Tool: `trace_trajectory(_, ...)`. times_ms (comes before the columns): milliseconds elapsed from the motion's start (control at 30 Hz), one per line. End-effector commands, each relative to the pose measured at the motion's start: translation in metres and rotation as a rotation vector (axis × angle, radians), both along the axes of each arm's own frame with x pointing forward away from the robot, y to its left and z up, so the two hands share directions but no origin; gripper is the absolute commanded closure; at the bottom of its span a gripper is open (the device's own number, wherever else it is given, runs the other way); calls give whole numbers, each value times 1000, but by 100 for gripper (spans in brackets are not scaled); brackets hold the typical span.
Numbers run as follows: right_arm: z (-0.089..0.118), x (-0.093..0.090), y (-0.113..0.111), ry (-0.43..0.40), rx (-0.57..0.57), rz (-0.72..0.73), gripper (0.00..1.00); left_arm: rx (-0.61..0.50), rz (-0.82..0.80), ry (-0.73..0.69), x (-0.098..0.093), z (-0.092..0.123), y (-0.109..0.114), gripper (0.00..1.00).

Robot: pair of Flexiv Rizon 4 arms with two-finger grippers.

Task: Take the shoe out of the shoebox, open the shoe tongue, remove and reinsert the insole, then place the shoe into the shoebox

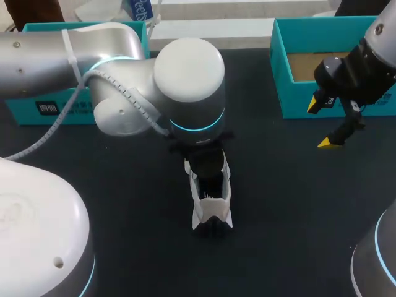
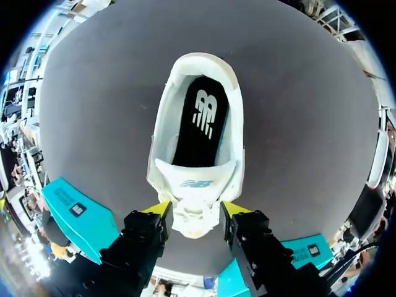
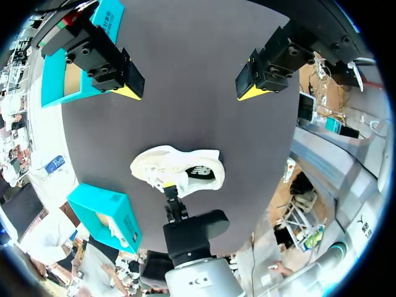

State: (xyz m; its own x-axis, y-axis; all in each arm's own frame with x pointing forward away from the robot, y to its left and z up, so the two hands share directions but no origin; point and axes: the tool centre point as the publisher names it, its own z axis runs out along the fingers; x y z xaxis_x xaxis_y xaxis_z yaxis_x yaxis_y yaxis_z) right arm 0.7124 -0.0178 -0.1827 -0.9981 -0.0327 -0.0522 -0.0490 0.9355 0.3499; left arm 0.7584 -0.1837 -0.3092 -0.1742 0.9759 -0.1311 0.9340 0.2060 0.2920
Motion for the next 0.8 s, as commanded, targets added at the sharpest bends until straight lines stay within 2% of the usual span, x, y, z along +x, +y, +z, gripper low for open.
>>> trace_trajectory(33, -1, 2, 1, 2, -2, 0, 0, -3, -11, 0, -2, 1, 1, 58)
trace_trajectory(100, -1, 2, 1, 2, -2, 0, 0, -2, -24, 6, -4, 0, -1, 56)
trace_trajectory(467, -1, 2, 1, 2, -2, 0, 0, 27, -82, 51, -22, -23, -11, 58)
trace_trajectory(700, -1, 2, 1, 2, -2, 0, 0, -18, -71, 43, -21, -10, -10, 55)
trace_trajectory(800, -1, 2, 1, 2, -2, 0, 0, -22, -67, 51, -21, -11, -11, 55)
